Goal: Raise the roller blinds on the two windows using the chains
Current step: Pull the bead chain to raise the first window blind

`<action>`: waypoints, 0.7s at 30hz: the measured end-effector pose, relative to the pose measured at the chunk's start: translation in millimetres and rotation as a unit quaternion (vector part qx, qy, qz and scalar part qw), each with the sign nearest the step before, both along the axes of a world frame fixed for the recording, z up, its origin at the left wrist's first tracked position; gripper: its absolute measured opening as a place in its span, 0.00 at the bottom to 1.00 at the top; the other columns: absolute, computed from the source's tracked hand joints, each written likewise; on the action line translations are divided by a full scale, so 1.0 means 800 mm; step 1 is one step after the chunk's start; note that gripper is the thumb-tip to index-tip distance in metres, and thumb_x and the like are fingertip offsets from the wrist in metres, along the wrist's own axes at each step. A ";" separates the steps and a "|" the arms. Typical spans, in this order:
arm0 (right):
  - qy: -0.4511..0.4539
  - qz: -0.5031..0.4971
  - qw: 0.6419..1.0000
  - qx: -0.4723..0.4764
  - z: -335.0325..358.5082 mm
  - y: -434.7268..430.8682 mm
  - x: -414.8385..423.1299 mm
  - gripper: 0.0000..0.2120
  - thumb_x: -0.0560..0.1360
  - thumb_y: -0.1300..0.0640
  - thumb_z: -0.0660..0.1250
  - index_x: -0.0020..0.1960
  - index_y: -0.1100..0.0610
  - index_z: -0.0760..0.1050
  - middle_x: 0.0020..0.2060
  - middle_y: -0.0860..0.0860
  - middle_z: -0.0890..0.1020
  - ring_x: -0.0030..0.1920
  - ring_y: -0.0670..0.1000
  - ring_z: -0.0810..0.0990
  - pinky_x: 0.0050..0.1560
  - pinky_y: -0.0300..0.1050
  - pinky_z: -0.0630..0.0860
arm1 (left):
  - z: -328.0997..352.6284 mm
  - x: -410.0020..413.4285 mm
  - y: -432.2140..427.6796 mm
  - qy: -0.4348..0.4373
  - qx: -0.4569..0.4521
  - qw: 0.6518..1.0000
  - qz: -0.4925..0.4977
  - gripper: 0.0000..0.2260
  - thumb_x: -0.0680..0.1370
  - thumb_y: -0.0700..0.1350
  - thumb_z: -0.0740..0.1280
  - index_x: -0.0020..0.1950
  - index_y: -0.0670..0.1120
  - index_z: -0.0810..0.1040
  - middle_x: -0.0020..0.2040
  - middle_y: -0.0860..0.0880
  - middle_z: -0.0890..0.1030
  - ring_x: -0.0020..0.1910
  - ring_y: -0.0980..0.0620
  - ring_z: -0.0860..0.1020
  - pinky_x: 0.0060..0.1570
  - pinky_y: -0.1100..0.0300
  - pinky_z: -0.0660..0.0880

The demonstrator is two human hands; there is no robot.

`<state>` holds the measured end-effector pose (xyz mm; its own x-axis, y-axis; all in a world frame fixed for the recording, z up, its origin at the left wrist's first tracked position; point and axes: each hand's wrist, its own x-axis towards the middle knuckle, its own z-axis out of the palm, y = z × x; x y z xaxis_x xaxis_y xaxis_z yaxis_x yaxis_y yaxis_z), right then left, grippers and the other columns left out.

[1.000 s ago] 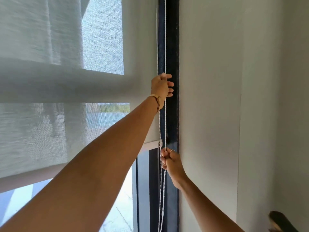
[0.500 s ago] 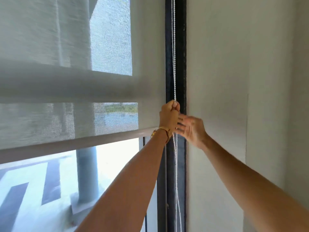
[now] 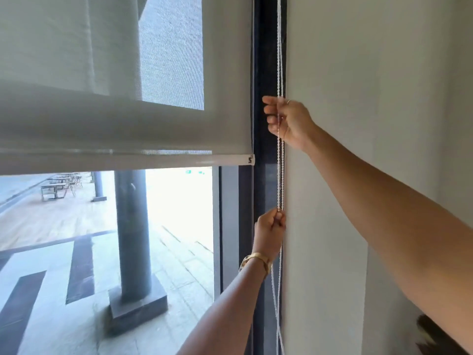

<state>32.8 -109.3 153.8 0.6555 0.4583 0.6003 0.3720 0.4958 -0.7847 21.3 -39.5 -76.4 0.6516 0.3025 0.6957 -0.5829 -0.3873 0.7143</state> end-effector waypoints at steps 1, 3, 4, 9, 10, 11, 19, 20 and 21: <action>-0.014 -0.032 0.999 -0.007 -0.004 0.003 0.000 0.19 0.77 0.68 0.46 0.40 0.55 0.72 0.24 0.46 0.74 0.21 0.43 0.67 0.21 0.36 0.64 | -0.007 -0.001 0.005 0.016 0.011 1.000 0.004 0.09 0.70 0.34 0.53 0.30 0.44 0.66 0.29 0.49 0.67 0.31 0.52 0.63 0.33 0.58 0.60; -0.020 -0.069 0.997 -0.002 -0.020 0.006 0.004 0.19 0.71 0.70 0.43 0.34 0.53 0.67 0.19 0.44 0.66 0.20 0.43 0.57 0.19 0.36 0.55 | -0.013 -0.004 0.015 0.060 0.014 0.998 -0.007 0.12 0.71 0.35 0.53 0.30 0.47 0.66 0.28 0.50 0.68 0.30 0.52 0.63 0.31 0.60 0.61; -0.017 -0.075 0.997 0.009 -0.027 0.007 0.005 0.19 0.70 0.71 0.43 0.32 0.53 0.65 0.19 0.44 0.65 0.21 0.44 0.56 0.19 0.35 0.54 | -0.011 -0.007 0.019 0.089 0.001 0.996 -0.027 0.15 0.72 0.35 0.52 0.29 0.48 0.67 0.26 0.52 0.69 0.29 0.52 0.65 0.29 0.61 0.62; -0.030 -0.100 0.994 0.029 -0.040 0.008 -0.007 0.18 0.66 0.71 0.42 0.31 0.53 0.64 0.19 0.44 0.63 0.21 0.43 0.56 0.19 0.35 0.53 | 0.017 -0.011 0.032 0.182 -0.025 0.977 -0.111 0.14 0.81 0.48 0.55 0.43 0.47 0.78 0.41 0.47 0.84 0.39 0.50 0.81 0.44 0.55 0.76; -0.031 -0.106 0.993 0.035 -0.043 0.008 -0.006 0.18 0.65 0.72 0.42 0.31 0.53 0.64 0.19 0.44 0.63 0.21 0.43 0.56 0.19 0.35 0.53 | 0.027 -0.012 0.033 0.173 -0.044 0.977 -0.117 0.18 0.81 0.55 0.54 0.47 0.47 0.79 0.45 0.46 0.84 0.43 0.49 0.82 0.48 0.52 0.77; -0.032 -0.113 0.992 0.040 -0.045 0.007 -0.004 0.18 0.65 0.72 0.43 0.31 0.53 0.64 0.19 0.44 0.64 0.21 0.43 0.56 0.19 0.35 0.53 | 0.040 -0.011 0.033 0.157 -0.071 0.978 -0.121 0.23 0.81 0.60 0.50 0.50 0.47 0.79 0.48 0.45 0.84 0.47 0.46 0.82 0.51 0.51 0.78; -0.043 -0.160 0.986 0.029 -0.090 -0.006 0.026 0.16 0.73 0.69 0.47 0.33 0.55 0.65 0.21 0.46 0.66 0.21 0.43 0.61 0.20 0.35 0.58 | 0.176 -0.004 0.007 0.010 -0.154 0.979 -0.133 0.27 0.81 0.59 0.48 0.57 0.42 0.77 0.48 0.44 0.83 0.45 0.49 0.80 0.49 0.57 0.77; -0.042 -0.159 0.986 0.027 -0.098 -0.005 0.027 0.16 0.73 0.70 0.47 0.33 0.55 0.65 0.23 0.48 0.66 0.22 0.44 0.60 0.20 0.35 0.57 | 0.192 -0.004 0.005 0.000 -0.154 0.979 -0.133 0.27 0.81 0.59 0.48 0.61 0.40 0.75 0.50 0.43 0.82 0.46 0.48 0.80 0.49 0.58 0.77; -0.040 -0.156 0.987 0.024 -0.108 -0.004 0.027 0.16 0.73 0.70 0.48 0.33 0.55 0.65 0.24 0.49 0.65 0.22 0.44 0.59 0.20 0.35 0.55 | 0.206 -0.004 0.005 -0.003 -0.147 0.981 -0.127 0.27 0.81 0.58 0.49 0.64 0.39 0.73 0.54 0.42 0.81 0.49 0.48 0.80 0.49 0.60 0.77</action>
